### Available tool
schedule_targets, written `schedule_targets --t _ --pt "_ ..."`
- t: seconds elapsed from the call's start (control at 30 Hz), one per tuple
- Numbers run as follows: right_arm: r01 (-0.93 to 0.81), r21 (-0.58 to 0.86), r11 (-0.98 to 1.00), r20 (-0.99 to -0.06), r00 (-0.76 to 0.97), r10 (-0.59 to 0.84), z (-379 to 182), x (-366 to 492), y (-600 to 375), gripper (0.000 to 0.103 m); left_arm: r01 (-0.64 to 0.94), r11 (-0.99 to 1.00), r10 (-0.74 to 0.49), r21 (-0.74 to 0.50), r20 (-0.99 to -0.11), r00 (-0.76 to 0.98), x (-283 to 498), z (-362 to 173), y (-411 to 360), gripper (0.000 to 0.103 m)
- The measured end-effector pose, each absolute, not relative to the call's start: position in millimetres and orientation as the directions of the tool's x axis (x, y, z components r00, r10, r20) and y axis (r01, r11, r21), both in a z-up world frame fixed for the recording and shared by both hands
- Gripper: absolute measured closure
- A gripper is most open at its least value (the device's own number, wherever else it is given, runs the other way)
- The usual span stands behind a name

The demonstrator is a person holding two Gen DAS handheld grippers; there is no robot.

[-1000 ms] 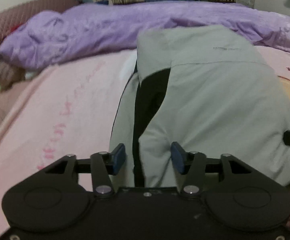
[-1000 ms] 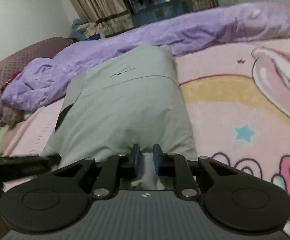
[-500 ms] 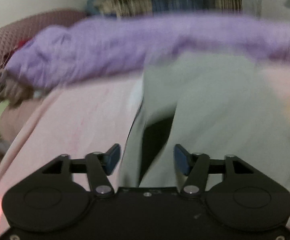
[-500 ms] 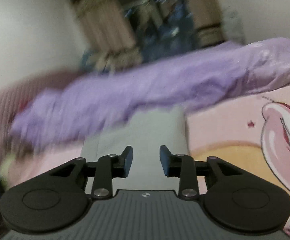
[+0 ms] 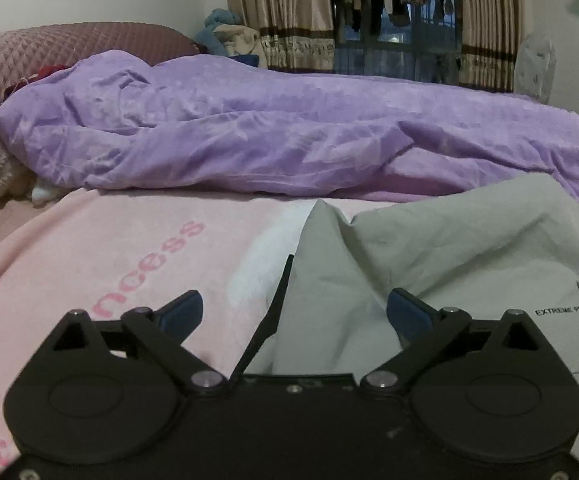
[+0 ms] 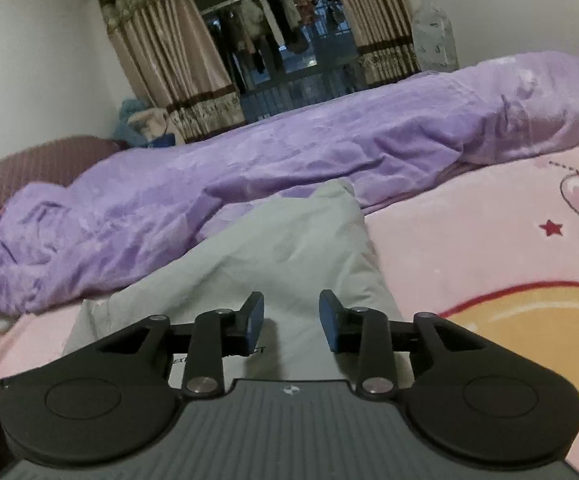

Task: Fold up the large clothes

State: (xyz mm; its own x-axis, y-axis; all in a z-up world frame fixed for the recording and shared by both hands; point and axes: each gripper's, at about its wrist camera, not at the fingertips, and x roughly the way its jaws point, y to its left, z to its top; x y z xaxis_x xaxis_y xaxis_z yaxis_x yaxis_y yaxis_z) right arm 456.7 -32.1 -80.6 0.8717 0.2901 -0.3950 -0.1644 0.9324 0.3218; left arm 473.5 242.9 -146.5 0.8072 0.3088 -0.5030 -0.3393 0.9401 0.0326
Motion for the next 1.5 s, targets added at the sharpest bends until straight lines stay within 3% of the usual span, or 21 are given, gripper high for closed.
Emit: schedule_targets --t 0.17,0.37,0.4,0.57,0.7,0.77,0.8,0.87,0.93,1.0,1.2,1.27,1.3,1.33,1.43,1.5 --pt "-0.196 0.28 0.94 -0.413 0.859 0.302 -73.8 454.6 -21.5 0.042 -0.323 0.941 0.329 0.104 -0.507 0.796 469.6 -141.0 237.4 0.001" --pt "-0.357 0.202 0.912 -0.547 0.732 0.407 -46.9 430.4 -34.1 0.01 -0.194 0.979 0.185 0.056 -0.636 0.75 427.7 -111.8 256.2 0.003" --pt "-0.381 0.182 0.906 -0.567 0.712 0.414 -43.3 420.4 -40.5 0.008 -0.188 0.981 0.171 0.042 -0.643 0.747 419.7 -108.9 260.9 0.003" --pt "-0.313 0.064 0.948 -0.637 0.718 0.28 -39.5 379.2 -63.3 0.014 -0.175 0.985 0.123 -0.004 -0.694 0.71 380.2 -111.0 263.1 0.004" --pt "-0.348 0.08 0.934 -0.641 0.699 0.316 -48.5 352.2 -75.1 0.013 -0.137 0.99 0.121 0.036 -0.72 0.683 362.1 -131.0 254.6 0.0" --pt "-0.343 0.119 0.932 -0.681 0.654 0.328 -62.4 358.8 -85.1 0.006 -0.138 0.987 0.032 -0.078 -0.756 0.654 368.3 -145.5 269.2 0.0" --pt "-0.332 0.186 0.925 -0.684 0.631 0.364 -69.0 364.3 -94.6 0.001 -0.134 0.975 -0.052 -0.179 -0.763 0.645 371.9 -151.5 280.9 0.0" --pt "-0.316 0.366 0.875 -0.665 0.57 0.484 -78.7 381.2 -113.4 0.003 -0.087 0.938 -0.209 -0.335 -0.75 0.628 381.9 -160.3 297.6 0.0" --pt "-0.29 0.617 0.731 -0.585 0.451 0.674 -100.4 403.8 -129.0 0.007 -0.025 0.943 -0.245 -0.331 -0.745 0.62 391.1 -160.5 296.9 0.0" --pt "-0.282 0.679 0.678 -0.528 0.455 0.717 -108.0 417.3 -133.4 0.007 0.007 0.944 -0.264 -0.33 -0.741 0.617 402.3 -159.9 293.0 0.0" --pt "-0.33 0.563 0.758 -0.578 0.498 0.646 -98.2 438.9 -88.3 0.006 -0.016 0.964 -0.196 -0.267 -0.743 0.64 427.4 -159.8 274.5 0.0" --pt "-0.332 0.517 0.789 -0.603 0.513 0.611 -95.0 439.4 -77.5 0.014 -0.031 0.968 -0.169 -0.249 -0.737 0.655 425.9 -159.3 272.8 0.0" --pt "-0.33 0.502 0.8 -0.612 0.518 0.598 -93.4 438.0 -75.9 0.021 -0.04 0.969 -0.157 -0.245 -0.728 0.668 424.0 -157.4 272.3 0.003" --pt "-0.336 0.485 0.807 -0.615 0.525 0.588 -92.5 436.1 -74.9 0.025 -0.048 0.97 -0.142 -0.239 -0.716 0.683 420.8 -156.6 270.5 0.013" --pt "-0.341 0.454 0.823 -0.617 0.546 0.567 -84.7 430.9 -73.1 0.043 -0.074 0.968 -0.114 -0.239 -0.686 0.718 415.9 -146.5 264.4 0.054" --pt "-0.357 0.427 0.831 -0.617 0.557 0.556 -74.6 428.1 -70.0 0.056 -0.098 0.973 -0.073 -0.209 -0.684 0.725 414.1 -138.4 261.9 0.068"
